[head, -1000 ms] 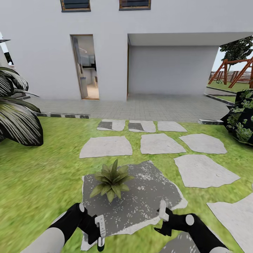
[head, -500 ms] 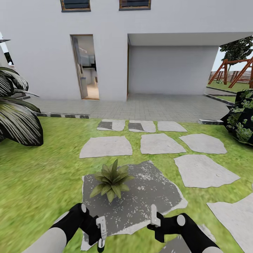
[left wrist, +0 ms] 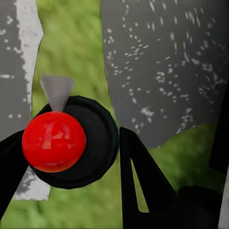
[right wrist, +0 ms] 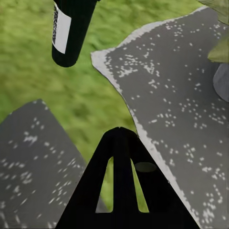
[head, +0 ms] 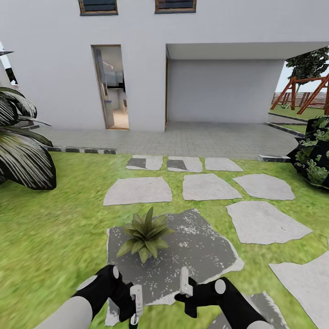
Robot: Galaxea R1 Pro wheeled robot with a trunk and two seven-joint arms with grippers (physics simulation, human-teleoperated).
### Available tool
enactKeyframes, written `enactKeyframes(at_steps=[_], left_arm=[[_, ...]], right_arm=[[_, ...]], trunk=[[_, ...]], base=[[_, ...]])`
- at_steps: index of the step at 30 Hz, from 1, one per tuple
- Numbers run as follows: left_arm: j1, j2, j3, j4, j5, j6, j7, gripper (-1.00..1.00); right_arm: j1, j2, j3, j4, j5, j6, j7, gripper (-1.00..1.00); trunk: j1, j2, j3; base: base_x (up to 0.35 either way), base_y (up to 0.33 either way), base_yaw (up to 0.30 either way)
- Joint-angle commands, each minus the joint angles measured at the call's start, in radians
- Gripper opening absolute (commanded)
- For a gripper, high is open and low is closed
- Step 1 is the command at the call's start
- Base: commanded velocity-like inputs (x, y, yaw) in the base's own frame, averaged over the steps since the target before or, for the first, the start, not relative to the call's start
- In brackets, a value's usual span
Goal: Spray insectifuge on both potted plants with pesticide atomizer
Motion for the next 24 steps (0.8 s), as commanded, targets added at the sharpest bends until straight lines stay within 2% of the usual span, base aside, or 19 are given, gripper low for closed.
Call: enactKeyframes(at_steps=[1, 3, 6, 7, 9, 19, 24], left_arm=[[0.000, -0.004, -0.002, -0.002, -0.001, 0.009, -0.004, -1.00], [0.002, -0.010, -0.002, -0.002, -0.002, 0.009, -0.002, -1.00], [0.003, -0.012, -0.001, -0.002, -0.001, 0.009, -0.002, -1.00], [0.004, -0.018, -0.001, -0.002, -0.001, 0.009, -0.001, -1.00], [0.004, -0.022, -0.001, -0.002, -0.001, 0.008, -0.001, -1.00], [0.006, -0.039, 0.000, -0.003, 0.004, 0.004, -0.001, -1.00], [0.006, -0.059, 0.000, -0.003, 0.004, 0.003, -0.001, -1.00]], right_arm=[[0.000, 0.008, -0.001, -0.001, 0.009, -0.005, 0.001, -1.00], [0.000, 0.033, -0.001, -0.001, 0.009, -0.005, 0.001, -1.00], [0.000, 0.045, -0.001, -0.002, 0.009, -0.005, 0.001, -1.00], [0.000, 0.059, -0.001, -0.002, 0.009, -0.005, 0.001, -1.00], [0.000, 0.067, -0.001, -0.002, 0.009, -0.004, 0.001, -1.00], [0.000, 0.072, -0.002, -0.002, 0.007, -0.004, -0.001, -1.00], [0.000, 0.074, -0.002, -0.004, 0.007, -0.004, -0.001, -1.00]], trunk=[[0.000, 0.000, -0.001], [0.000, 0.000, -0.001], [0.000, 0.000, -0.001], [0.000, 0.000, -0.001], [0.000, 0.000, -0.001], [0.000, 0.000, -0.001], [0.000, 0.000, -0.001]], base=[[0.000, 0.000, 0.000], [0.000, 0.000, 0.000], [0.000, 0.000, 0.000], [0.000, 0.000, 0.000], [0.000, 0.000, 0.000], [0.000, 0.000, 0.000], [0.000, 0.000, 0.000]])
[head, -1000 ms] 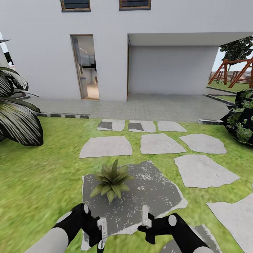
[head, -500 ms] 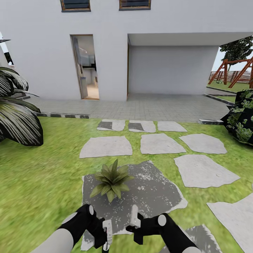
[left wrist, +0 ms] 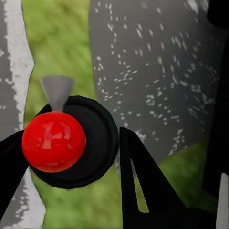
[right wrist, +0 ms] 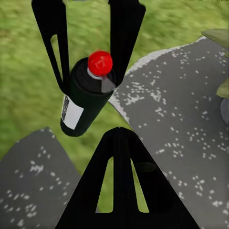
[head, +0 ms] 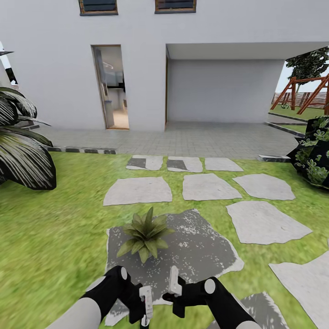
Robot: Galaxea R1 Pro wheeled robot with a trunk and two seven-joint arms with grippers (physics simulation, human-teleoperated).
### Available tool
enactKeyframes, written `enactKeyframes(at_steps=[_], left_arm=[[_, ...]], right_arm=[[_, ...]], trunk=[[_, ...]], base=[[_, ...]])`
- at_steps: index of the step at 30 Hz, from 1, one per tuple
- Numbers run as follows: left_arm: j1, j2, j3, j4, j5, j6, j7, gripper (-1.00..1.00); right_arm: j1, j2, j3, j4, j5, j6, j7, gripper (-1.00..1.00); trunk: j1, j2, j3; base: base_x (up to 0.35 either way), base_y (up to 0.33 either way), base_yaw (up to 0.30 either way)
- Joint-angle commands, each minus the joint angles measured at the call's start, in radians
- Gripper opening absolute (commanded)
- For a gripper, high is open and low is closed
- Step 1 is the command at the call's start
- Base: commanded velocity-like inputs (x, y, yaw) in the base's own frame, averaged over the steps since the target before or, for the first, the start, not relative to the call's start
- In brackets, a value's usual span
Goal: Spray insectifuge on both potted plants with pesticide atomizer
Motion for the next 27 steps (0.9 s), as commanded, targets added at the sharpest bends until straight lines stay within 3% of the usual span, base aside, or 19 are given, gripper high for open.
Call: enactKeyframes(at_steps=[1, 9, 19, 21, 24, 27], left_arm=[[0.000, -0.002, -0.001, -0.002, 0.001, 0.008, -0.004, -1.00], [0.003, -0.023, 0.000, 0.010, 0.007, 0.004, 0.022, -1.00], [0.003, -0.019, 0.005, 0.015, 0.013, -0.017, 0.012, -1.00], [0.004, -0.019, 0.007, 0.016, 0.032, -0.033, 0.010, -1.00], [0.004, -0.016, 0.005, 0.016, 0.096, -0.043, 0.007, -1.00], [0.005, -0.014, 0.004, 0.016, 0.110, -0.044, 0.006, -1.00]], right_arm=[[0.000, 0.003, -0.001, -0.001, 0.009, -0.005, 0.001, -1.00], [0.000, 0.009, -0.001, -0.002, 0.008, -0.005, 0.000, -1.00], [0.000, 0.008, -0.001, -0.001, 0.009, -0.006, 0.000, -1.00], [0.000, 0.008, -0.001, -0.001, 0.009, -0.006, 0.000, -1.00], [0.000, 0.007, -0.001, 0.000, 0.009, -0.007, 0.000, -1.00], [0.000, 0.007, -0.001, 0.000, 0.009, -0.007, 0.000, -1.00]], trunk=[[0.000, 0.000, -0.001], [0.000, 0.000, -0.001], [0.000, 0.000, -0.001], [0.000, 0.000, -0.001], [0.000, 0.000, -0.001], [0.000, 0.000, -0.001]], base=[[0.000, 0.000, 0.000], [0.000, 0.000, 0.000], [0.000, 0.000, 0.000], [0.000, 0.000, 0.000], [0.000, 0.000, 0.000], [0.000, 0.000, 0.000]])
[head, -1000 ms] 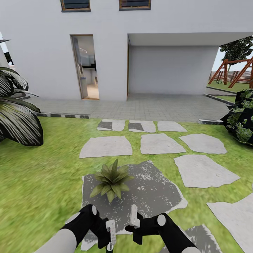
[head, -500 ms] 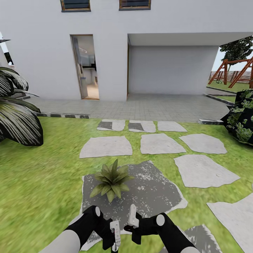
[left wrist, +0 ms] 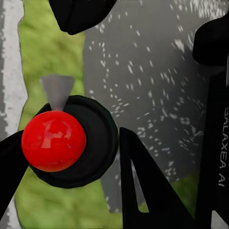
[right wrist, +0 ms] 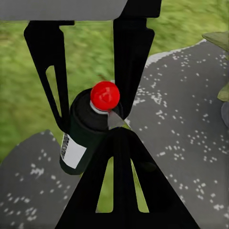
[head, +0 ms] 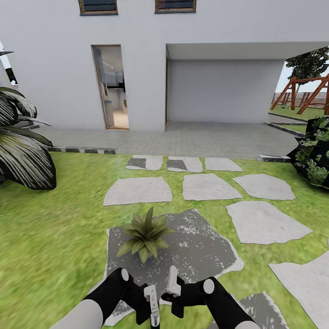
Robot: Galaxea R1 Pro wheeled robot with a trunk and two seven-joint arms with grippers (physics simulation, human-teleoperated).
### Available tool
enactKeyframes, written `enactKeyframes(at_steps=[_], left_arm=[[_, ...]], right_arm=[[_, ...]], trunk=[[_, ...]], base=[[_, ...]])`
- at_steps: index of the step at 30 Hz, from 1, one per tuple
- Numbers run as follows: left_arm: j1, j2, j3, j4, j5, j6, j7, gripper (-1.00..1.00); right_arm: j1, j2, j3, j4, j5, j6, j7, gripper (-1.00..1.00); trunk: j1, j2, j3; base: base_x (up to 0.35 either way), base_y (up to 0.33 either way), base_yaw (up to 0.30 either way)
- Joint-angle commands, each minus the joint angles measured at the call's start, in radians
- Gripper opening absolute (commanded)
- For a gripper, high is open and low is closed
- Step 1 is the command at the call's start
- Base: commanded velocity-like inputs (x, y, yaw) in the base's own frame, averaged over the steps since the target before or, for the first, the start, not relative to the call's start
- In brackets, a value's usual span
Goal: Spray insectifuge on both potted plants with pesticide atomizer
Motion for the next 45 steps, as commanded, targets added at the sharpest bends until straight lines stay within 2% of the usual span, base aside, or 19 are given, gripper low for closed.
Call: enactKeyframes(at_steps=[1, 14, 20, 31, 34, 37, 45], left_arm=[[0.000, 0.000, -0.001, -0.002, 0.000, 0.003, -0.004, -1.00], [0.001, -0.005, -0.003, 0.010, 0.009, -0.017, -0.006, -1.00], [0.001, -0.006, -0.002, 0.022, 0.023, -0.077, -0.005, -1.00], [0.001, -0.009, 0.002, 0.023, 0.026, -0.083, -0.005, -1.00], [0.001, -0.008, 0.001, 0.023, 0.067, -0.084, -0.005, -1.00], [0.001, -0.003, -0.001, 0.023, 0.079, -0.084, -0.005, -1.00], [0.000, 0.007, -0.010, 0.023, 0.067, -0.074, 0.000, -1.00]], right_arm=[[0.000, 0.000, -0.001, -0.001, 0.009, -0.006, 0.001, -1.00], [0.000, 0.000, -0.001, -0.001, 0.009, -0.006, -0.001, -1.00], [0.000, 0.000, -0.001, -0.001, 0.009, -0.006, -0.001, -1.00], [0.000, 0.001, -0.001, 0.000, 0.009, -0.006, -0.002, -1.00], [0.000, 0.001, -0.001, 0.000, 0.009, -0.006, -0.002, -1.00], [0.000, 0.001, -0.001, 0.000, 0.009, -0.006, -0.002, -1.00], [0.000, 0.001, -0.001, -0.001, 0.009, -0.006, -0.002, -1.00]], trunk=[[0.000, 0.000, -0.001], [0.000, 0.000, -0.001], [0.000, 0.000, -0.001], [0.000, 0.000, -0.001], [0.000, 0.000, -0.001], [0.000, 0.000, -0.001], [0.000, 0.000, -0.001]], base=[[0.000, 0.000, 0.000], [0.000, 0.000, 0.000], [0.000, 0.000, 0.000], [0.000, 0.000, 0.000], [0.000, 0.000, 0.000], [0.000, 0.000, 0.000], [0.000, 0.000, 0.000]])
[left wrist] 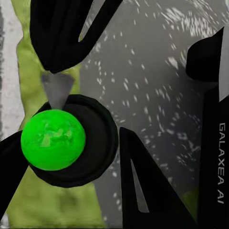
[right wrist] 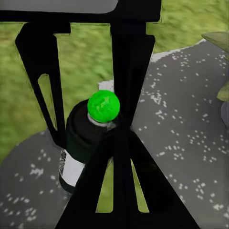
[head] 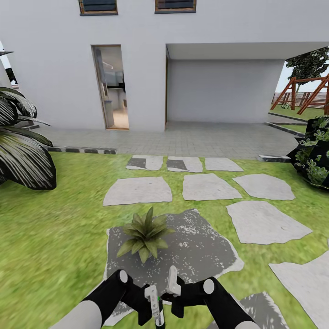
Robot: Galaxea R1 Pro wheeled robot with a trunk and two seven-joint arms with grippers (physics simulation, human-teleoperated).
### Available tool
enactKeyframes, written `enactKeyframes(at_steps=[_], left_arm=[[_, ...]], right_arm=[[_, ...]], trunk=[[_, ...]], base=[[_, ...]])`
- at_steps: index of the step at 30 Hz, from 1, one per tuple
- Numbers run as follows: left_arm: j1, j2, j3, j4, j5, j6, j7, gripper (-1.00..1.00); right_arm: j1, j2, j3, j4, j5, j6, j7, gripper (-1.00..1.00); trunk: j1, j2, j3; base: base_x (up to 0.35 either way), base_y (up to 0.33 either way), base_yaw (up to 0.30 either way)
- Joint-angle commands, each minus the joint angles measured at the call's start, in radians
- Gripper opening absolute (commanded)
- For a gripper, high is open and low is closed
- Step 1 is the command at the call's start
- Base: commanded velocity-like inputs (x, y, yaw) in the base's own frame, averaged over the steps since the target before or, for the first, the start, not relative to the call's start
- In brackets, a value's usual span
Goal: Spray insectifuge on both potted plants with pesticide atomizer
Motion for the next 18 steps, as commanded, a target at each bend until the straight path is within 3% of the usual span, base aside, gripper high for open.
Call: enactKeyframes(at_steps=[1, 7, 13, 14, 17, 18], left_arm=[[-0.001, 0.009, -0.001, -0.002, -0.010, -0.003, -0.002, -1.00], [0.002, 0.127, -0.003, -0.002, -0.049, -0.002, -0.003, -1.00], [0.005, 0.230, -0.003, -0.002, -0.059, -0.008, -0.005, -1.00], [0.007, 0.251, -0.003, -0.002, -0.059, -0.009, -0.005, -1.00], [0.009, 0.311, -0.003, -0.002, -0.058, -0.013, -0.005, -1.00], [0.009, 0.321, -0.002, -0.002, -0.057, -0.013, -0.005, -1.00]], right_arm=[[0.000, 0.000, -0.001, -0.001, 0.009, -0.006, 0.001, -1.00], [0.000, 0.000, -0.002, 0.001, 0.011, -0.006, 0.001, -1.00], [0.000, -0.005, -0.004, 0.004, 0.014, -0.006, -0.001, -1.00], [0.000, -0.008, -0.005, 0.005, 0.014, -0.007, -0.001, 1.00], [0.000, -0.032, -0.010, 0.005, 0.013, -0.006, -0.003, 1.00], [0.000, -0.037, -0.011, 0.005, 0.012, -0.006, -0.003, 1.00]], trunk=[[0.000, 0.000, -0.001], [0.000, 0.000, -0.001], [0.000, 0.000, -0.001], [0.000, 0.000, -0.001], [0.000, 0.000, -0.001], [0.000, 0.000, -0.001]], base=[[0.000, 0.000, 0.000], [0.000, 0.000, 0.000], [0.000, 0.000, 0.000], [0.000, 0.000, 0.000], [0.000, 0.000, 0.000], [0.000, 0.000, 0.000]])
